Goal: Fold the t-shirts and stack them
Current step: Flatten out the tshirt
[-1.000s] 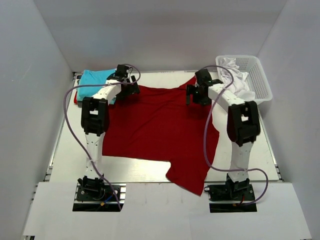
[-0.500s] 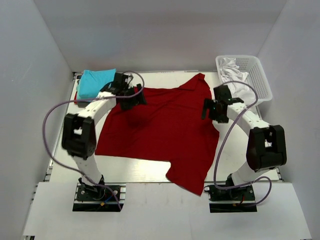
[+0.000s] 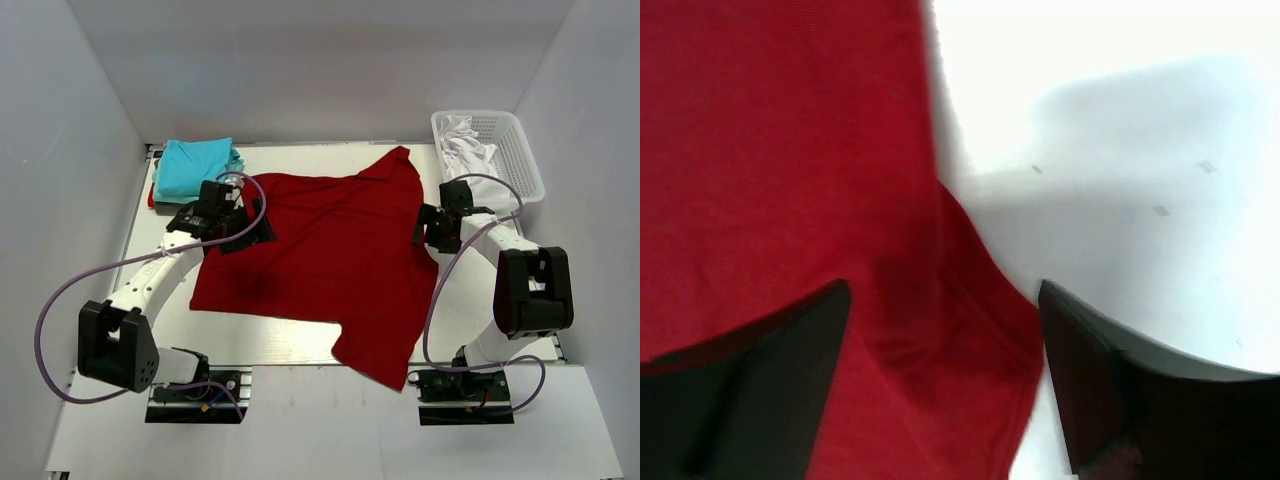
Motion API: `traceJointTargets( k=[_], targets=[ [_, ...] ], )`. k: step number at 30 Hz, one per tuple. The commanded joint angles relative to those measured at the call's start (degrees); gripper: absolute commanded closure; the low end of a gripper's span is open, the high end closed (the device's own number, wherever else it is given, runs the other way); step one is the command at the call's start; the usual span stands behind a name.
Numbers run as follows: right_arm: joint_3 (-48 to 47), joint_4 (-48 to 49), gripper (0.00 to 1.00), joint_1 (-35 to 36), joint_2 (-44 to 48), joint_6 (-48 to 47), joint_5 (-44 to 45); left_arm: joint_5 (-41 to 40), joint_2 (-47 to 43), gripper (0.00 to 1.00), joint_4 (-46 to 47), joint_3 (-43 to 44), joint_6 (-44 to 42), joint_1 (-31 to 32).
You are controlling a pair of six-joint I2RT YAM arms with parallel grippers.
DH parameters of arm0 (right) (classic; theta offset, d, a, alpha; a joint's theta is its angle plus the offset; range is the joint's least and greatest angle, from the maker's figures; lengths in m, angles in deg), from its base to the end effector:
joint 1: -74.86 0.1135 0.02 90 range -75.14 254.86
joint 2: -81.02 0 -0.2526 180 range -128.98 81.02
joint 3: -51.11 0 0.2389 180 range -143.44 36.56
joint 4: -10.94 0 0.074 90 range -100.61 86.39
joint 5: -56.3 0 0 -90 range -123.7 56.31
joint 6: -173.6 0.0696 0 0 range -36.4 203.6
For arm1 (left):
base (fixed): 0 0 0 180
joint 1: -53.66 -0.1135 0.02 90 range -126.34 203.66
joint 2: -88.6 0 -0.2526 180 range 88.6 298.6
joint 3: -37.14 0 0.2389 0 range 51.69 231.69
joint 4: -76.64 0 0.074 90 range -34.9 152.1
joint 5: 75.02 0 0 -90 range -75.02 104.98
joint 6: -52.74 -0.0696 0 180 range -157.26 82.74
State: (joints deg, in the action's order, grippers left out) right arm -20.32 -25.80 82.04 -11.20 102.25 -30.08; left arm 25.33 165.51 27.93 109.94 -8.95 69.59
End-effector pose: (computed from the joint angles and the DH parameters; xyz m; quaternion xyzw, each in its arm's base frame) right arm 0.3281 0.0369 0.1601 0.1047 0.9540 0.0329 0.2791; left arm 0.2727 -0.0908 0.2289 -0.0732 0.9416 -0.1988 0.2619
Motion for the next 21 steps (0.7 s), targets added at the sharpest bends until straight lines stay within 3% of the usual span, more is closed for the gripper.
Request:
traceJointTargets(
  k=[1,4,5,7,8,10,21],
  targets=[
    [0.11,5.05,0.26,-0.15,-1.55,-2.56,-6.07,-4.0,-1.32,0.0,-2.46,2.29,-0.63,-0.19],
    [-0.59,6.11,0.46,-0.06,-3.31,-2.22,-7.31,-5.51,-1.32,0.0,-3.09,2.91,-0.63,-0.19],
    [-1.29,5.68,0.58,-0.06,-4.09,-2.39,-7.22,-5.52,-1.84,0.0,-3.09,2.91,-0.63,-0.19],
    [-2.35,5.15,0.62,0.03,-4.63,-3.0,-8.0,-5.52,-1.85,0.0,-3.09,2.91,-0.63,-0.72],
    [-2.53,5.06,0.79,0.03,-4.72,-3.1,-8.27,-5.52,-1.85,0.0,-3.09,2.91,-0.63,-0.72],
    [-2.88,4.88,1.0,0.03,-4.54,-3.27,-9.5,-5.52,-1.85,0.0,-3.09,2.91,-0.63,-0.72],
    [-7.45,-4.69,1.0,4.15,-0.68,0.5,-2.23,-7.8,-1.85,0.0,-3.62,2.91,-0.63,-0.72]
  ],
)
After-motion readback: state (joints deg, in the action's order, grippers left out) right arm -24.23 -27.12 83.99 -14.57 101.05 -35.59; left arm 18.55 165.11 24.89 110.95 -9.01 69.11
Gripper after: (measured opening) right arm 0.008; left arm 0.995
